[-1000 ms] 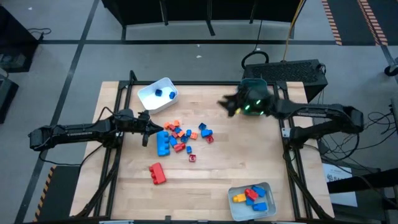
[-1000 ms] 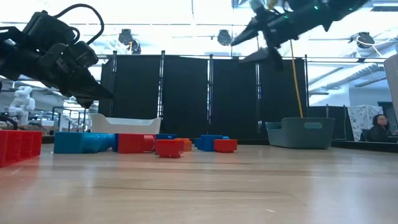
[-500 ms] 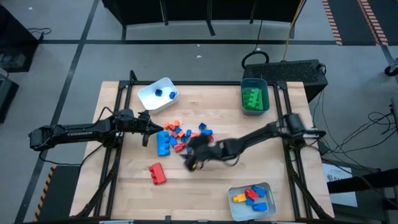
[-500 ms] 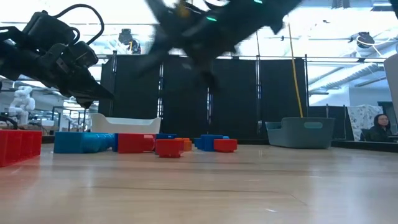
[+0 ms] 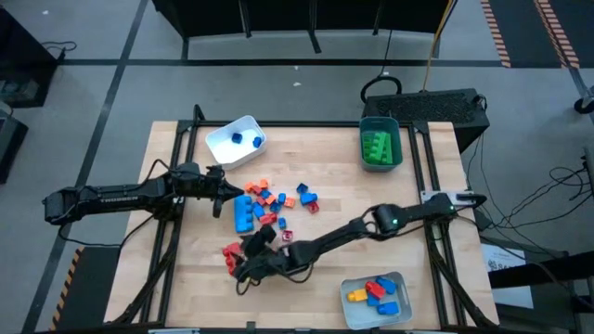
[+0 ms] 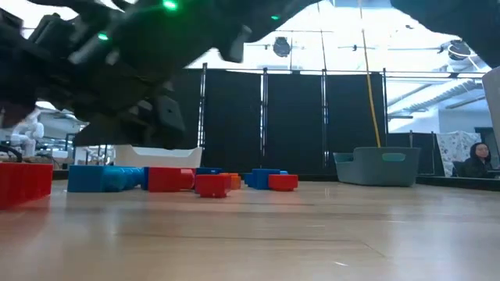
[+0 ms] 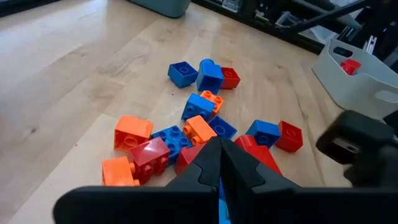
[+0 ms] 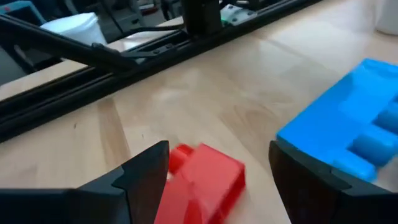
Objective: Sort blocks by size
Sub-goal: Put the large 4 stud red game piece into the blue bin
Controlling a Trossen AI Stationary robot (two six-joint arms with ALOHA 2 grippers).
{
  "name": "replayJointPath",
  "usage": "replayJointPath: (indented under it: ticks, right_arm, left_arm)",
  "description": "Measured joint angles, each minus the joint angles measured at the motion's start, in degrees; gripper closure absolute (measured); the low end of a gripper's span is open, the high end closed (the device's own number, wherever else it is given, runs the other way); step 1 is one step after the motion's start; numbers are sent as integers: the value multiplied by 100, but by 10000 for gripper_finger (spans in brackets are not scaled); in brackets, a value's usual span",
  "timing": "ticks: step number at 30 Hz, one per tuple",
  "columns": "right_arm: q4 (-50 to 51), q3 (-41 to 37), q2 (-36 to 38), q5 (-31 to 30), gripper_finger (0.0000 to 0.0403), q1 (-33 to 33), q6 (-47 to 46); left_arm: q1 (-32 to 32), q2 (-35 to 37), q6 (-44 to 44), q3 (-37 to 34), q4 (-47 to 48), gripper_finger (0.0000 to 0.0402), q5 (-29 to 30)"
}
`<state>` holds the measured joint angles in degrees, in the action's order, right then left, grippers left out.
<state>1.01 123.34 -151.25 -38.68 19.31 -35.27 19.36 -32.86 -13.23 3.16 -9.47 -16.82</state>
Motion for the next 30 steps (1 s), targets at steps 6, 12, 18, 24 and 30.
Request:
replayJointPath:
  ticks: [6, 12, 18, 24, 30]
  right_arm:
    - [880, 1160, -700, -543, 145, 127, 43]
    - [899, 1099, -777, -715, 145, 220, -50]
    - [1536, 1110, -776, -851, 147, 219, -381]
    - [2871, 1133, -690, -982, 161, 224, -1500]
    - [3971, 1120, -482, -1367, 176, 346, -2117]
  left_arm:
    - [1, 0, -4, 0, 13, 391, -21]
    - [1, -2, -4, 0, 22, 391, -28]
    - [1, -2, -20, 0, 25, 391, -44]
    - [1, -2, -1, 0, 98, 391, -44]
    - [1, -1, 2, 0, 171, 391, -44]
